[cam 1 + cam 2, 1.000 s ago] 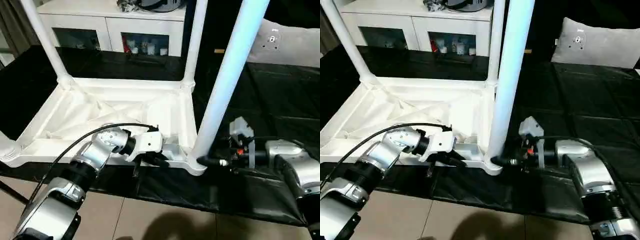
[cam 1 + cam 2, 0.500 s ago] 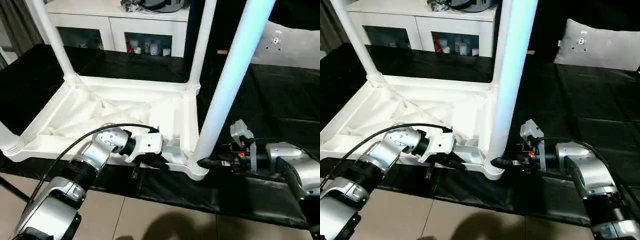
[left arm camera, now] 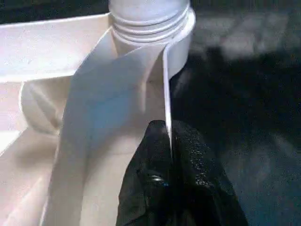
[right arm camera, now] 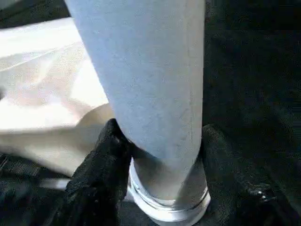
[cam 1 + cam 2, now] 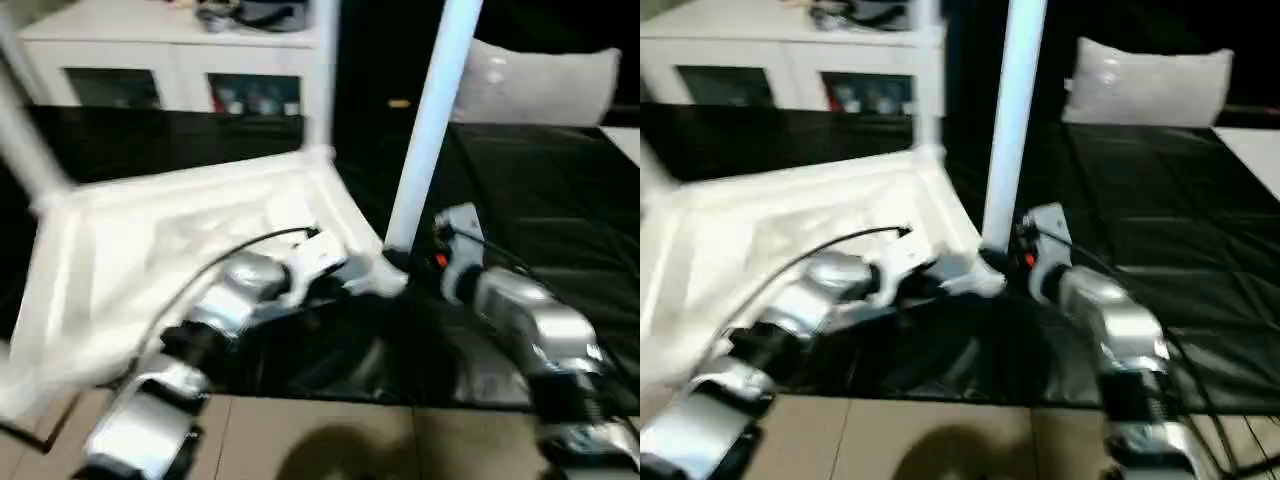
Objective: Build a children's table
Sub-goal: Rotate leg to tighten
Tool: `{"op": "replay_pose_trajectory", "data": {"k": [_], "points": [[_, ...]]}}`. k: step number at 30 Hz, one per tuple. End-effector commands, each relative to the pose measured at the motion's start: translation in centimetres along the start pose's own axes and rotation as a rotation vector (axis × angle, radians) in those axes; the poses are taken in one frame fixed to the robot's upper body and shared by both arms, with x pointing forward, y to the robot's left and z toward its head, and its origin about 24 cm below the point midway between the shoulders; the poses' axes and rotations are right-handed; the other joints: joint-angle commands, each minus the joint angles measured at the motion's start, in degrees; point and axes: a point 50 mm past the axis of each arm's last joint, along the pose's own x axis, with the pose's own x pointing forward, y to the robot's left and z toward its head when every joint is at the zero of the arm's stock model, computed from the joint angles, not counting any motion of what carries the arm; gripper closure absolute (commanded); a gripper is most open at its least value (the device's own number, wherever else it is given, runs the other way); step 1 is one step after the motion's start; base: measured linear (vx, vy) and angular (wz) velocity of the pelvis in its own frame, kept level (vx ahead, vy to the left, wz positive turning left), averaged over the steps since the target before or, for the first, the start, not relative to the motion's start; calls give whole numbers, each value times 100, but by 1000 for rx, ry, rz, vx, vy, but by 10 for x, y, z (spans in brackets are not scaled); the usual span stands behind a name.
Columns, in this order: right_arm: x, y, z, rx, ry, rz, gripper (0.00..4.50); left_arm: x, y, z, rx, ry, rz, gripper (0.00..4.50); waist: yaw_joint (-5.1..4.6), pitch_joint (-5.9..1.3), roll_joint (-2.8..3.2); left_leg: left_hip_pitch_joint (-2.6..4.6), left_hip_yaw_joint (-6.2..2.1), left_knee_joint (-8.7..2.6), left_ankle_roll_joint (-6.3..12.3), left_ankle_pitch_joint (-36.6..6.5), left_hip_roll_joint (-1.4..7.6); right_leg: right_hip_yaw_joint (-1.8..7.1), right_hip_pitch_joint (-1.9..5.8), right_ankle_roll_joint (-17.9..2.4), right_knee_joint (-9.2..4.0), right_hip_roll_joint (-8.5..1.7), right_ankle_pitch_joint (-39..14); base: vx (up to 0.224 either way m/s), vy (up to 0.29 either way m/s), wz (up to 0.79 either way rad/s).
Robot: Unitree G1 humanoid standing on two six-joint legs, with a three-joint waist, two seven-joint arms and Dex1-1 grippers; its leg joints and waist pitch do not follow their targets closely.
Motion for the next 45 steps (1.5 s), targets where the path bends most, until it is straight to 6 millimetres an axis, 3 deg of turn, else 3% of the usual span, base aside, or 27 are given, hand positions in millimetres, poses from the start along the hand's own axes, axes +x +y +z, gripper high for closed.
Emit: {"op": "replay_pose_trajectory", "data": {"k": [1, 4, 7, 8, 9, 13, 20, 25, 27, 30, 31, 34, 35, 36, 45], "points": [[9, 7, -6, -3, 13, 6, 197, 9, -7, 20, 29, -60, -26, 450, 33, -320, -64, -25, -155, -397, 339, -1196, 269, 278, 249, -447, -540, -561, -2717, 0, 0, 0], [9, 11, -4, -8, -14, 43, 186, 11, -10, 23, 58, -58, -31, 450, 74, -341, -68, -57, -128, -384, 539, -839, 291, 326, 254, -657, -460, -552, -2195, 0, 0, 0], [7, 12, -3, -17, -24, 64, 143, 10, -8, 23, 64, -50, -21, 450, 122, -361, -74, -101, -123, -367, 632, -545, 305, 356, 282, -819, -370, -556, -1730, 0, 0, 0], [0, 7, -3, -44, -33, 78, 140, 5, -5, 19, 84, -44, -17, 450, 162, -370, -78, -114, -126, -364, 686, -429, 311, 354, 313, -859, -336, -557, -1527, 0, 0, 0], [-3, 4, -3, -56, -37, 88, 137, 3, -4, 17, 94, -40, -18, 450, 201, -379, -53, -119, -121, -355, 737, -338, 314, 363, 312, -869, -317, -556, -1358, 0, 0, 0], [-16, -10, -2, -110, -47, 117, 95, -5, -1, 8, 131, -22, -52, 450, 256, -404, -56, -129, -119, -336, 850, -150, 331, 365, 306, -968, -259, -548, -1016, 0, 0, 0], [-46, -33, 5, -273, 9, 283, 44, -28, 5, -14, 260, 50, -209, 450, 339, -369, -77, -99, -108, -352, 795, -450, 352, 361, 285, -881, -298, -553, -1436, 0, 0, 0], [-57, -34, 4, -339, 53, 433, 33, -37, 6, -18, 334, 73, -306, 450, 390, -381, -61, -105, -94, -338, 806, -463, 352, 361, 296, -924, -271, -547, -1289, 0, 0, 0], [-60, -32, 3, -373, 62, 493, 68, -41, 4, -20, 377, 79, -370, 450, 425, -387, -58, -100, -94, -337, 817, -442, 365, 358, 287, -945, -258, -548, -1253, 0, 0, 0], [-64, -27, -1, -370, 105, 624, 73, -48, 1, -20, 408, 78, -473, 450, 514, -394, -61, -81, -92, -337, 828, -428, 388, 360, 275, -975, -238, -549, -1246, 0, 0, 0], [-65, -26, -2, -370, 114, 641, 103, -48, 0, -20, 413, 78, -483, 450, 541, -390, -58, -70, -87, -342, 826, -432, 395, 364, 261, -989, -239, -551, -1249, 0, 0, 0], [-66, -24, -5, -380, 139, 692, 116, -50, 0, -20, 433, 84, -517, 450, 593, -382, -58, -64, -91, -348, 728, -498, 409, 367, 255, -993, -238, -560, -1342, 0, 0, 0], [-66, -23, -6, -376, 145, 710, 116, -51, -1, -20, 441, 86, -528, 450, 593, -382, -58, -64, -91, -348, 728, -498, 409, 367, 255, -993, -238, -560, -1342, 0, 0, 0], [-66, -21, -7, -369, 148, 728, 137, -51, -1, -20, 446, 87, -535, 450, 606, -374, -107, -68, -91, -354, 712, -537, 405, 369, 258, -951, -239, -573, -1475, 0, 0, 0], [-62, -12, -7, -324, 118, 801, 213, -51, -5, -22, 453, 74, -571, 450, 624, -355, -111, -66, -84, -357, 565, -681, 370, 364, 240, -713, -298, -562, -2037, 0, 0, 0]]}}
